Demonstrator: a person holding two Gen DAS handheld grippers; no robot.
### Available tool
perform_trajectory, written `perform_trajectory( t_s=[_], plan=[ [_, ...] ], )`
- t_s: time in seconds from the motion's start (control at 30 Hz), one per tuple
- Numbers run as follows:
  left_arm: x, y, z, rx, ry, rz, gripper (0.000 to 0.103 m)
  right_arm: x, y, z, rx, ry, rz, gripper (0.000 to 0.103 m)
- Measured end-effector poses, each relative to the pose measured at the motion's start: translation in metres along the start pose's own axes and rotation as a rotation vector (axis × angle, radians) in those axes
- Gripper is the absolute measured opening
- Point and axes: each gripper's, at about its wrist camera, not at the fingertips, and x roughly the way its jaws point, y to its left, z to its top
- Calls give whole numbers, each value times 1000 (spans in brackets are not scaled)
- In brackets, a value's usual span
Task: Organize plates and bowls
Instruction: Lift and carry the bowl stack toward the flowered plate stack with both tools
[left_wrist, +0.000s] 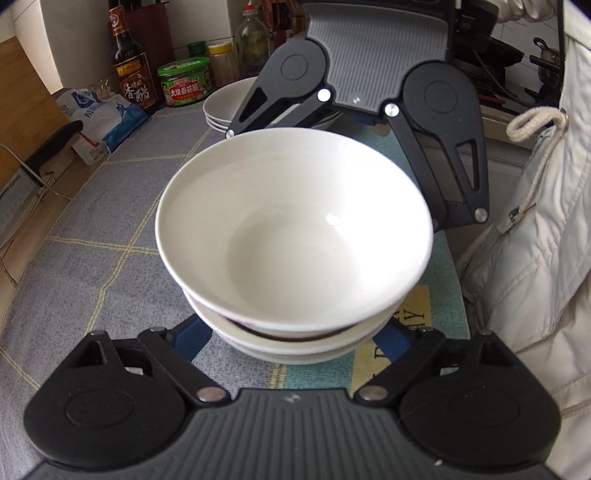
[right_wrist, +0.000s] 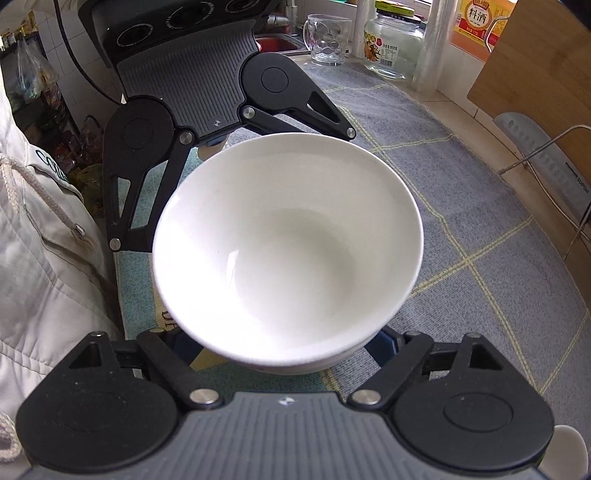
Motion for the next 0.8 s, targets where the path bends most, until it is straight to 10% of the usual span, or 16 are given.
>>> perform_trajectory(
  t_s=[0.8],
  plan=[
    [-1, 4, 7, 20, 6, -30, 88, 3, 0, 1, 17, 0, -8, 91]
  ],
)
